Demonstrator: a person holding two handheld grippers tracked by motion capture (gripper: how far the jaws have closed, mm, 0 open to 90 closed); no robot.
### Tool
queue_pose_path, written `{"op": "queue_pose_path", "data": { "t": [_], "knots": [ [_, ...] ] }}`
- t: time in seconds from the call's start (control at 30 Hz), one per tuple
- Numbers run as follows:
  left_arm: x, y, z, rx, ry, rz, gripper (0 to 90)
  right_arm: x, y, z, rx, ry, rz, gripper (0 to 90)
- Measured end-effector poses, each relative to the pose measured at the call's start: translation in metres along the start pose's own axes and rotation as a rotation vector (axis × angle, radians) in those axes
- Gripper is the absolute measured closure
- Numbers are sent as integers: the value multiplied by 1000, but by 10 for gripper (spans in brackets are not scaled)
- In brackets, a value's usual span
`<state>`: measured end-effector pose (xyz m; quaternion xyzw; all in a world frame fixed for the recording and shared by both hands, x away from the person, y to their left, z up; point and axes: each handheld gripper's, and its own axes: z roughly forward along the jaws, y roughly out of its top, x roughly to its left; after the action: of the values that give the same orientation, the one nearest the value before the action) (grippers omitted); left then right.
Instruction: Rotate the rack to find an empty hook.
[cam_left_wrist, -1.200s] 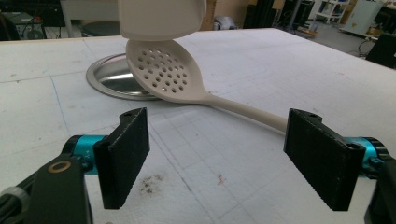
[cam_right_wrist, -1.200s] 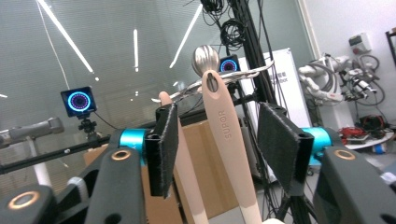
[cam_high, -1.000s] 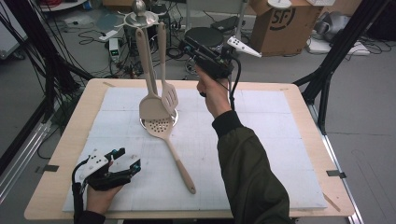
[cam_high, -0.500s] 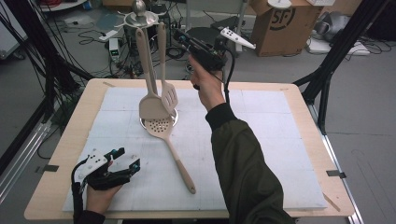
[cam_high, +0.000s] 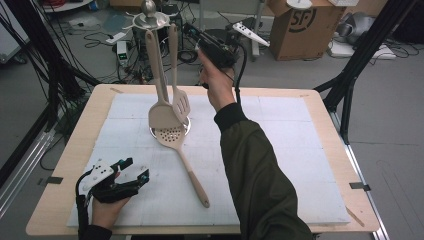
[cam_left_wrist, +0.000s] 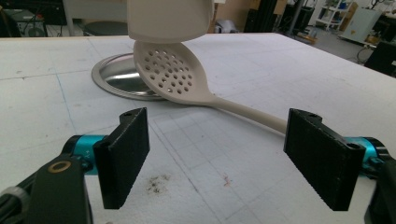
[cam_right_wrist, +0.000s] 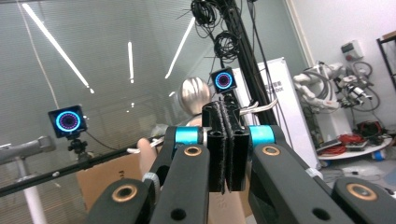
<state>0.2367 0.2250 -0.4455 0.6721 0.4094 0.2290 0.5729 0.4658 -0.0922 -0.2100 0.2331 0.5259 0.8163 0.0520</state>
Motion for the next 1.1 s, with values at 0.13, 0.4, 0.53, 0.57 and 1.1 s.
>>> {"op": "queue_pose_path", "data": {
  "t": [0.13, 0.4, 0.53, 0.57, 1.1],
  "knots": [
    [1, 0, 0, -1, -3, -3, 229, 0, 1, 7, -2, 1, 0, 894],
    [3, 0, -1, 0, -6, -4, 229, -1, -4, 14, 6, 6, 6, 893],
    [2, 0, 0, -1, -3, -3, 229, 1, -3, 13, 7, 19, 3, 894],
    [2, 0, 0, 0, -5, -3, 229, 1, -2, 12, 9, 25, 1, 894],
    [1, 0, 0, 2, -6, 3, 229, 7, -2, 11, 38, 46, -9, 893]
  ]
}}
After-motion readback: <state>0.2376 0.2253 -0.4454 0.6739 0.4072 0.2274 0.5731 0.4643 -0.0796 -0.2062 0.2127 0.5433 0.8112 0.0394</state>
